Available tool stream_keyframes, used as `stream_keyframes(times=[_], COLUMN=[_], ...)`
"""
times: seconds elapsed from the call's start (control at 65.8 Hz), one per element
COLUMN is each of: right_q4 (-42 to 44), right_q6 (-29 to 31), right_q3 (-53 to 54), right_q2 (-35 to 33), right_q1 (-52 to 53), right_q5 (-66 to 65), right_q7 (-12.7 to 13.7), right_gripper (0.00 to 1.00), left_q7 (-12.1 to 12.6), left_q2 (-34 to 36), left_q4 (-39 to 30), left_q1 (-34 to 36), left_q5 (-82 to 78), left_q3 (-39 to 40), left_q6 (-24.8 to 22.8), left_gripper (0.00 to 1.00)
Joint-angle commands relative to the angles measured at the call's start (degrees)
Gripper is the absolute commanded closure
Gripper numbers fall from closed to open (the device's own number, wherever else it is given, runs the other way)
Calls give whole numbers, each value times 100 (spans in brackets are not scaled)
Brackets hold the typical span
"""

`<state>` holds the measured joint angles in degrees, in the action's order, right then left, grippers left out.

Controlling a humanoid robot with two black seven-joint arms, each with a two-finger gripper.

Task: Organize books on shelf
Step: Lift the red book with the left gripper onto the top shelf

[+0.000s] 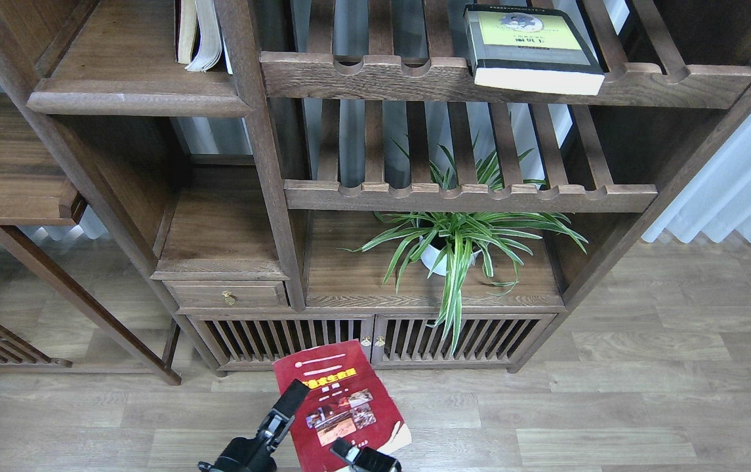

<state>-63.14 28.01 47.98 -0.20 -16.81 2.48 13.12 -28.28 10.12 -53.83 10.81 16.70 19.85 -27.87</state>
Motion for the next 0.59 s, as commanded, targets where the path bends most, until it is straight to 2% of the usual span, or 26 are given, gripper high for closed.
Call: stream_keyframes(times=[0.0, 0.289, 0.425, 0.532, 0.577], right_q4=[-23, -31, -75, -84, -102], right_q6=[-1, -1, -1, -1, -1], right_q3=[63, 72, 353, 634, 669], right_q2=[20, 20, 20, 20, 20], right_q1=[11, 11, 11, 11, 19], right_q5=[6, 15, 15, 6, 6], right_q7=[-12, -56, -56, -47, -47], right_gripper=[1, 1, 1, 1, 1], left_q7=[28, 28, 28, 28, 28], left_q2=[289, 737, 1536, 2440, 2678], left_q4=[-93, -330, -1111, -1884, -1999], left_q1=[-18, 9, 132, 517, 667], left_q5=[-18, -27, -88, -185, -194], left_q3=[265, 555, 749, 775, 828], left_q6=[-13, -13, -13, -13, -13], left_gripper=[94, 95, 95, 95, 95])
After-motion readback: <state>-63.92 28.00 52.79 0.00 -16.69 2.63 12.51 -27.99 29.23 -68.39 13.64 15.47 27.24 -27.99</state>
